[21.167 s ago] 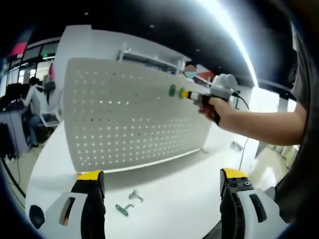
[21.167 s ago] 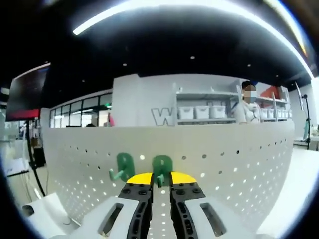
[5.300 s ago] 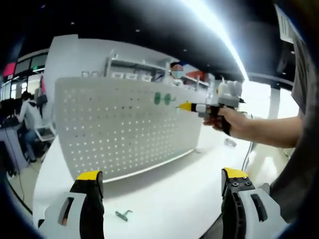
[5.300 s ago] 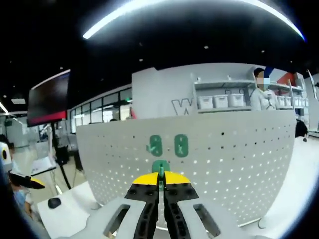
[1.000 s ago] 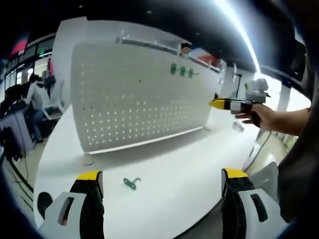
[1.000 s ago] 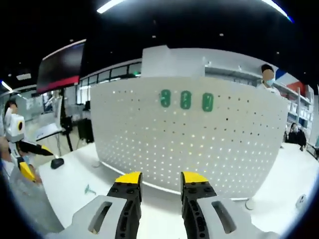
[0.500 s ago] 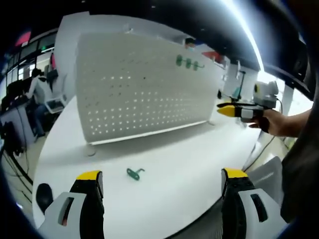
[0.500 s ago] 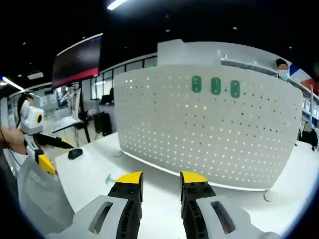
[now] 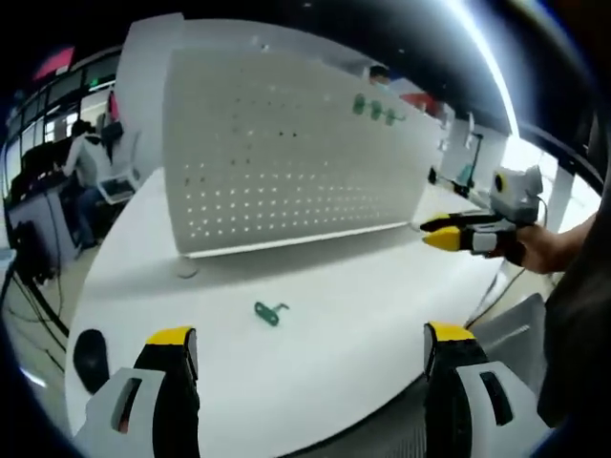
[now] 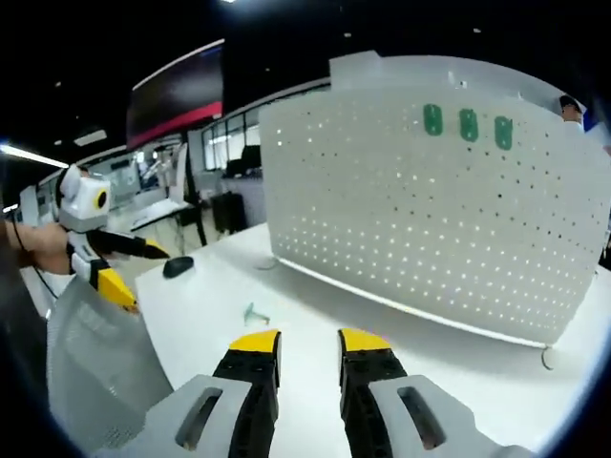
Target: Insert the hook assembly into the mounting plate slot until the hook locks in place.
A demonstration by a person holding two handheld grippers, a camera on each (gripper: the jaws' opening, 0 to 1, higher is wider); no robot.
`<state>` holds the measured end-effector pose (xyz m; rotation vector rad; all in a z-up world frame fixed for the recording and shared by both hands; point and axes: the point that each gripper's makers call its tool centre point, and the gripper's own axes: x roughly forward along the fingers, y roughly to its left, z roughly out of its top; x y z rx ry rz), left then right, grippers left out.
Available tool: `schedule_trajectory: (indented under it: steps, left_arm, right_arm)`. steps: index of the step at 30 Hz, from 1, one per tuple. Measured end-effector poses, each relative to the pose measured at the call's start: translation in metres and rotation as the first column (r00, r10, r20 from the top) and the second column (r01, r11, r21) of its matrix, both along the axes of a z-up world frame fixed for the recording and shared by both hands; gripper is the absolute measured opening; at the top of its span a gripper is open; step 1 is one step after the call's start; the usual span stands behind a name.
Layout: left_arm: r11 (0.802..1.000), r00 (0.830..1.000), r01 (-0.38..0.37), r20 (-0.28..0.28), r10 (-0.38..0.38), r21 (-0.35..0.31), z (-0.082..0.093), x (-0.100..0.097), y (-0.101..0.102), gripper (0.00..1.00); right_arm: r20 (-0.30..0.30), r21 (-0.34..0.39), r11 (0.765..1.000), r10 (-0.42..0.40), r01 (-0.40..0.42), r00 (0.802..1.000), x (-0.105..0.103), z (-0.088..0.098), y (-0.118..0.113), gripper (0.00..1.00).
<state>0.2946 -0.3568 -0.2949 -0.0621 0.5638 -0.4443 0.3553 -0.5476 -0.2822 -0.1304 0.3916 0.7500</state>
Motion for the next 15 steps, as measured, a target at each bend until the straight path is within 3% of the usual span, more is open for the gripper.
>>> schedule_trajectory:
  steps: [7, 9, 11, 15]
  left_arm:
    - [1.000, 1.000, 0.001, -0.026, -0.001, 0.007, -0.006, -0.001, 0.002, 1.00]
    - [0.999, 1.000, 0.014, -0.022, -0.013, 0.044, -0.007, -0.001, 0.002, 1.00]
    - [0.997, 0.999, 0.025, -0.047, -0.022, 0.073, -0.012, -0.003, 0.003, 1.00]
    - [0.997, 0.997, 0.037, -0.064, -0.032, 0.072, -0.016, -0.002, 0.000, 1.00]
  right_arm:
    - [-0.045, -0.051, 0.995, 0.084, -0.086, 0.995, -0.012, -0.022, 0.013, 0.23]
    - [-0.051, -0.064, 0.991, 0.110, -0.113, 0.993, -0.014, -0.026, 0.016, 0.23]
    - [-0.070, -0.086, 0.985, 0.142, -0.148, 0.987, -0.016, -0.034, 0.020, 0.23]
    - [-0.107, -0.131, 0.960, 0.234, -0.247, 0.966, -0.020, -0.049, 0.036, 0.23]
